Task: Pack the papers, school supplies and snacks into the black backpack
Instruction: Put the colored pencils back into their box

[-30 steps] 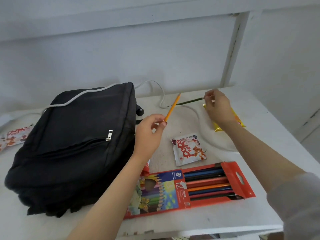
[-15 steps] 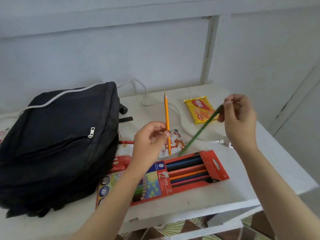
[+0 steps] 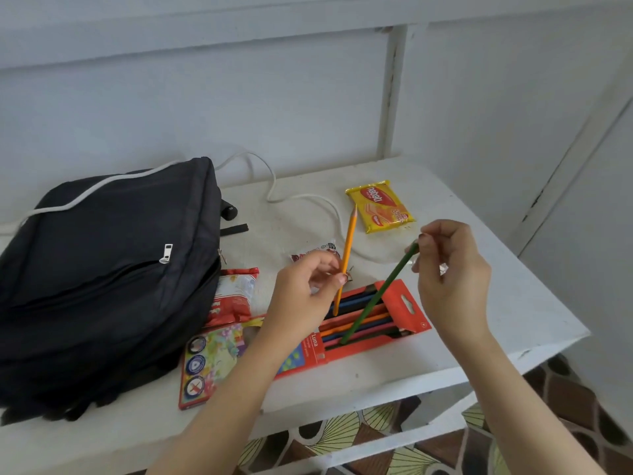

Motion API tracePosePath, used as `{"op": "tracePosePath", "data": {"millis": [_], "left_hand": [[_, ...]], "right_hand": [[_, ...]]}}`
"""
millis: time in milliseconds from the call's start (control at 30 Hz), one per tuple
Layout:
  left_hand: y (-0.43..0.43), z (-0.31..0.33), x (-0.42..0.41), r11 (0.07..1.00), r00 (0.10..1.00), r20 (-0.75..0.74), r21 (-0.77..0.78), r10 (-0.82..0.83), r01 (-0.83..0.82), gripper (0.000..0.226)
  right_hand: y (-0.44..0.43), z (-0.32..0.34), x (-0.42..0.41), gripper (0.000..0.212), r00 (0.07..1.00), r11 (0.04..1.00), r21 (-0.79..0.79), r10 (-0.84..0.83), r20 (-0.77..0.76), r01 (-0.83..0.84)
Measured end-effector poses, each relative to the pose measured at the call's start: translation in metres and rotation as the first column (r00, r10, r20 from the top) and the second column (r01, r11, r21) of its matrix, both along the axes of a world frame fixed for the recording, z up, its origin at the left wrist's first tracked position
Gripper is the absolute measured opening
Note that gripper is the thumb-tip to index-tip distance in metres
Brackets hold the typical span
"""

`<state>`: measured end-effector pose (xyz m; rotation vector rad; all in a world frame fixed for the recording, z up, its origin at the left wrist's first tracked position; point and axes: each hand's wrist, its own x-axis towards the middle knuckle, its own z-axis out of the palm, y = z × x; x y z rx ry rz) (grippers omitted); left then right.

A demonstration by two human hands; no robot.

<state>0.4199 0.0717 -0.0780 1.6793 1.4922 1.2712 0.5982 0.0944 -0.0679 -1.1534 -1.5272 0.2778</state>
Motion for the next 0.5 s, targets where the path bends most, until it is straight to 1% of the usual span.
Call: {"op": "tracePosePath", "data": {"millis": [67, 167, 233, 367, 433, 500], "left_hand": [[-0.0003, 0.0001, 0.0006, 1.0, 1.0, -0.021, 0.017, -0.001, 0.002, 0.014], [-0.0016, 0.0008, 0.0005, 0.999, 0.998, -0.058, 0.054, 0.011, -0.008, 0.016], [-0.002, 0.0, -0.0005, 0.998, 0.997, -0.079, 0.067, 0.012, -0.007, 0.015], [-0.0015, -0.0056, -0.0011, 0.998, 0.993, -0.114, 0.067, -0.007, 0.014, 0.015], [-0.0011, -0.0069, -0.0007, 0.998, 0.994, -0.105, 0.06, 0.007, 0.0, 0.016], [0.0006, -0.0072, -0.0009, 0.998, 0.995, -0.096, 0.056, 0.016, -0.01, 0.017]], "right_hand": [[-0.0027, 0.0005, -0.0023, 0.011, 0.999, 1.0, 0.0, 0.005, -0.043, -0.005], [-0.0036, 0.0045, -0.0004, 0.01, 0.988, 1.0, -0.017, -0.024, -0.151, 0.021], [-0.0031, 0.0061, 0.0021, 0.011, 0.99, 0.999, -0.013, -0.039, -0.135, 0.037], [-0.0069, 0.0026, -0.0018, 0.01, 0.999, 1.0, 0.031, -0.003, -0.035, 0.004], [-0.0094, 0.0002, -0.0055, 0.011, 0.999, 1.0, 0.026, 0.014, -0.051, -0.012], [-0.0103, -0.0014, -0.0077, 0.012, 0.994, 1.0, -0.002, 0.004, -0.11, -0.004]]}}
